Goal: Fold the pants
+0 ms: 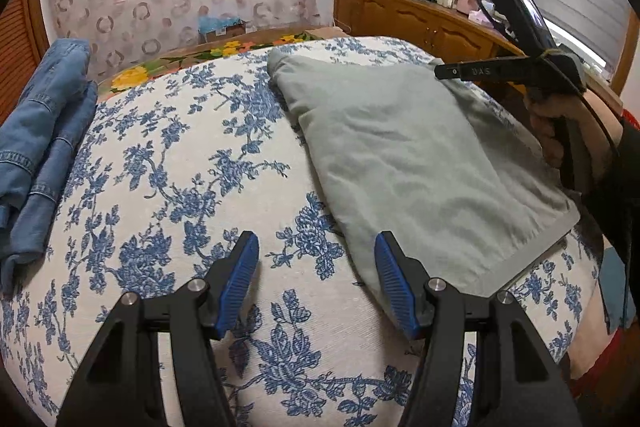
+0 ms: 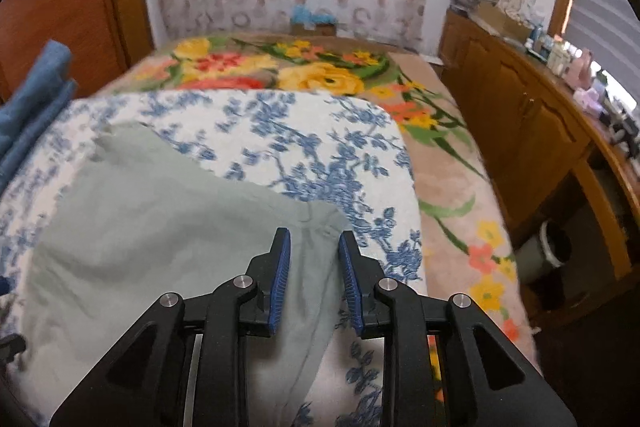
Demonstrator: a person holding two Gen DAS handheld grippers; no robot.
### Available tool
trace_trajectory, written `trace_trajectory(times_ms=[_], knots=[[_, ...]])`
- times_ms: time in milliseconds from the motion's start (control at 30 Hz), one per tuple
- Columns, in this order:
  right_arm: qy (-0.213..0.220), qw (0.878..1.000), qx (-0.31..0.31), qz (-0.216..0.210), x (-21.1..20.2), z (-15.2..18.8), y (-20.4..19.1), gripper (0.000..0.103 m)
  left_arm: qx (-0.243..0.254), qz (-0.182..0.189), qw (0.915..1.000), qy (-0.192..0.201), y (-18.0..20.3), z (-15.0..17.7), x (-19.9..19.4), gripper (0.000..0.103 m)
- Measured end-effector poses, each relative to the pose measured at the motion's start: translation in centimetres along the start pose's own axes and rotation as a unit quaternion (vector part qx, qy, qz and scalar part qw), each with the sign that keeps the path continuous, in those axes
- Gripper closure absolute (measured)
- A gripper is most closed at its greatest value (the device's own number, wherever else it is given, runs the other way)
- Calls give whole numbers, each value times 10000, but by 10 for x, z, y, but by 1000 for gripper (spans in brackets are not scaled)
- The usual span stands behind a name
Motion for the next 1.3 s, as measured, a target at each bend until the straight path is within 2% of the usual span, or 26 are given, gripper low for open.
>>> trace_trajectory(times_ms=[133, 267, 433, 533, 633, 800, 900, 1067, 1300], knots=[[0, 9999, 55, -154, 4, 1, 3, 101, -14, 14, 10000, -21, -1, 2, 3, 43], [195, 9995, 240, 2, -5, 0, 18, 102, -5, 19, 10000, -7, 1, 3, 3, 43], [182, 9995, 266, 53, -8, -1, 20, 101, 11, 29, 10000, 5, 2, 4, 4, 42], [289, 9992, 274, -56, -19, 0, 15, 93, -7, 52, 10000, 12, 1, 4, 4, 42], [293, 9978, 266, -523, -35, 9, 1, 92, -13, 40, 10000, 26, 1, 4, 4, 42], [578, 9967, -273, -510, -76, 39, -37, 86, -19, 39, 10000, 29, 1, 4, 4, 41], [707, 9948, -501, -539, -94, 64, -55, 70, -24, 40, 10000, 27, 1, 4, 4, 39], [666, 9943, -485, -672, -104, 101, -66, 69, -50, 7, 10000, 13, 0, 4, 5, 37], [557, 9959, -260, -659, -109, 139, -56, 69, -66, 75, 9999, -78, 0, 7, 2, 37]])
Point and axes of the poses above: each gripper's, at about its wrist camera, not at the fingertips, and x roughly the way its jaws point, y to its right, z to its underside, the point moved 8 cm from there along x, roughly the way its jaws point, and after that the axes turned 10 degrees about -y, right-handed, at the moved point
